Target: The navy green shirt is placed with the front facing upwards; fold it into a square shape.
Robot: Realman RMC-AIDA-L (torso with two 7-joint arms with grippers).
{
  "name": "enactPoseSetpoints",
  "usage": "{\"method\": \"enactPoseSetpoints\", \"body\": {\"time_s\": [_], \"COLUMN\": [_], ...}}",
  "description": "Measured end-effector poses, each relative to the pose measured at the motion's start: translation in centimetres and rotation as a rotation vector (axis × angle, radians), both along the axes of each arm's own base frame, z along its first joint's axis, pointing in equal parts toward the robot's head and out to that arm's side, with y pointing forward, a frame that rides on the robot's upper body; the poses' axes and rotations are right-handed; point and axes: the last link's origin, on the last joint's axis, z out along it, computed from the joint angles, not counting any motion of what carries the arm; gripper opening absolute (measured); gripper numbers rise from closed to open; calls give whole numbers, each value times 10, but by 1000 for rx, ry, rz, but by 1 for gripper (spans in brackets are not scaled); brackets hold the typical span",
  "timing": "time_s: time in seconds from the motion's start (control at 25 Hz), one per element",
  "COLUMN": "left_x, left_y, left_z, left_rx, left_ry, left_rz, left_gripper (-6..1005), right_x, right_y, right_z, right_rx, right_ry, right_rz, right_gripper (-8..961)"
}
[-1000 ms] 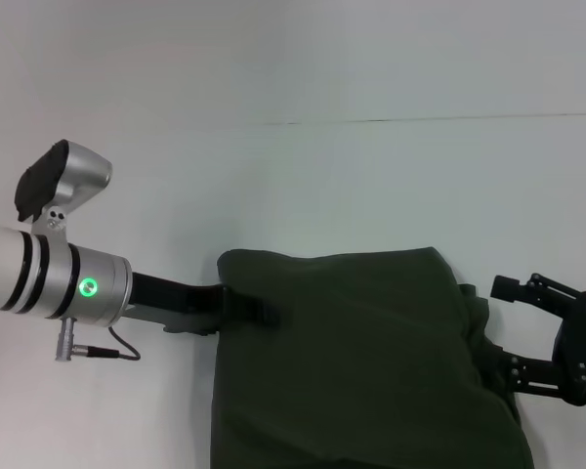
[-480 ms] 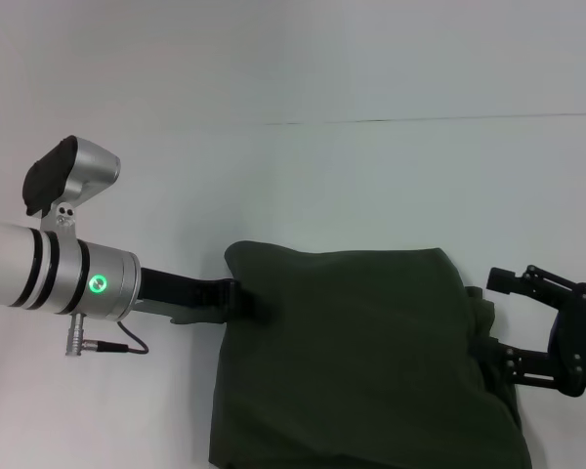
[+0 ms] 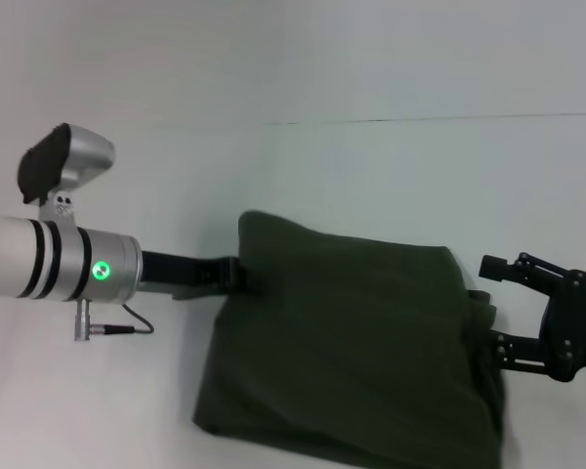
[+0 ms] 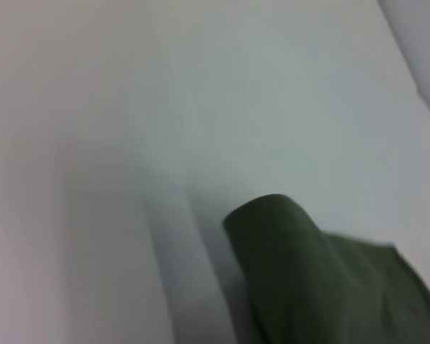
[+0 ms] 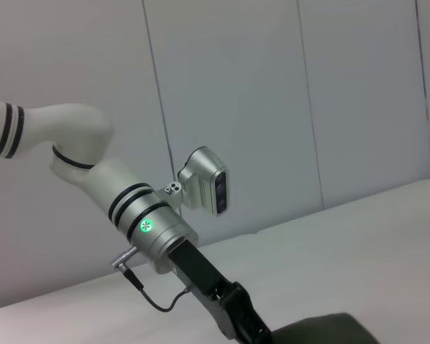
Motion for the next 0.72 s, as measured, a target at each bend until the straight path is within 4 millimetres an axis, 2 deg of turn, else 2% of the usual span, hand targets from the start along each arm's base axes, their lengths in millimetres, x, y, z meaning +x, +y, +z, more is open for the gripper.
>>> {"method": "enactPoseSetpoints", "body": {"time_s": [0.16,0.44,0.72], "left_x": [-7,-31,-66], "left_y": [8,14,-4], "left_z": [9,34,61], "left_rx": [75,185,236], "left_ry": [-15,-18,-65], "left_rz": [37,110,222], "left_gripper": [44,45,43], "right_x": [-3,-8,-10], "right_y": [4,11,16], "right_z": [-2,-2,-2], "right_rx": [2,8,17], "right_ry": [-2,-1,-7], "right_rz": [6,18,21], "right_gripper": [940,940,940]}}
